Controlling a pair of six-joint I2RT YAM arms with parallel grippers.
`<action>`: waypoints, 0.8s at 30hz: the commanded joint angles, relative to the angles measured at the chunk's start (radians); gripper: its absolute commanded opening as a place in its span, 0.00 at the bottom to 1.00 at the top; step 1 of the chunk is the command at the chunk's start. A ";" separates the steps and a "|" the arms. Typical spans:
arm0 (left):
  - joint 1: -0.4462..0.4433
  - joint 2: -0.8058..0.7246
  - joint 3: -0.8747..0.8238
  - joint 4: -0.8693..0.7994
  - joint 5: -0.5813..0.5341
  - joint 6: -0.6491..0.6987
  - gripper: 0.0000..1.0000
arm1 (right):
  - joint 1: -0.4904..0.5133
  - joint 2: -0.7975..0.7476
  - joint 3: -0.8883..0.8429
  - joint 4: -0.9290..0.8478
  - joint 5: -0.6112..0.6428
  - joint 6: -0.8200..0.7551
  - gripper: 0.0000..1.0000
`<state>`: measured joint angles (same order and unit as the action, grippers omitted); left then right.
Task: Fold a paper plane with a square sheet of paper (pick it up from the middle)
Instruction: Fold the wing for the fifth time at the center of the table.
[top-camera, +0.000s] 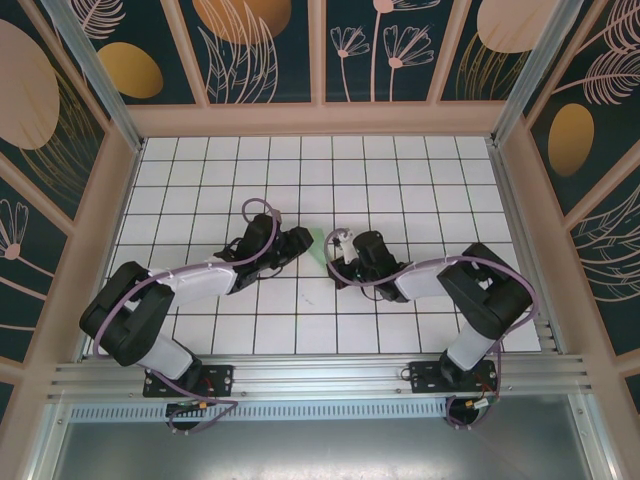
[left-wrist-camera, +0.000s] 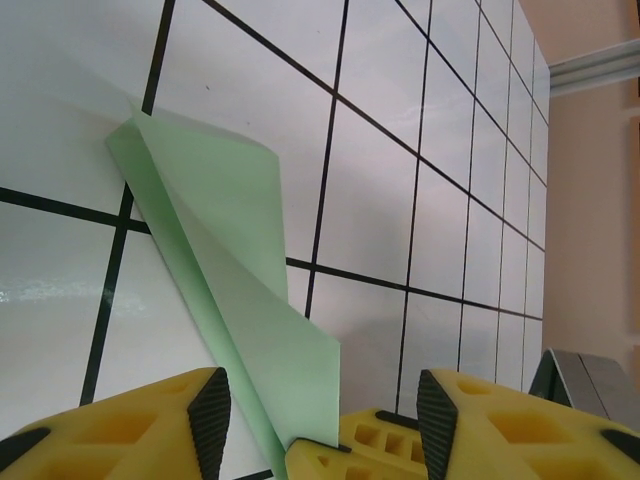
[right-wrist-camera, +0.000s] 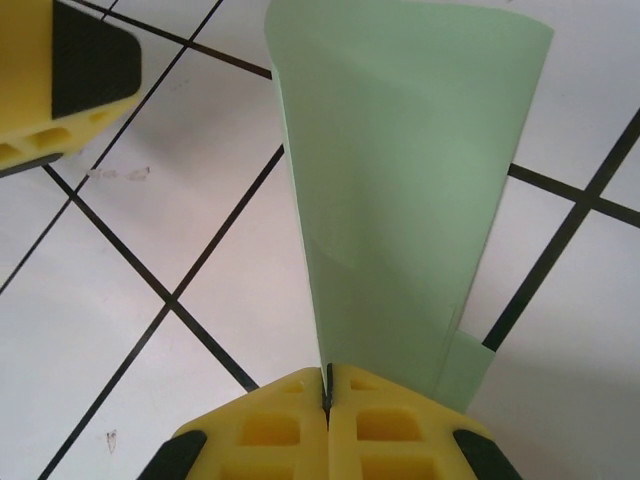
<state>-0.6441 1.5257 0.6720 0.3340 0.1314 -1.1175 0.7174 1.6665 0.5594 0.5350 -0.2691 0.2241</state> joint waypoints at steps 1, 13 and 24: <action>0.003 0.019 0.016 0.022 0.043 0.038 0.53 | -0.027 0.039 -0.024 0.083 -0.097 0.118 0.04; 0.003 0.103 0.046 0.073 0.138 0.025 0.51 | -0.037 0.061 -0.067 0.154 -0.079 0.169 0.07; 0.002 0.164 0.078 0.099 0.187 0.028 0.34 | -0.120 0.152 -0.044 0.217 -0.317 0.350 0.04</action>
<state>-0.6441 1.6688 0.7227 0.4004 0.2886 -1.1004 0.6167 1.7779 0.5091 0.7319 -0.4950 0.5037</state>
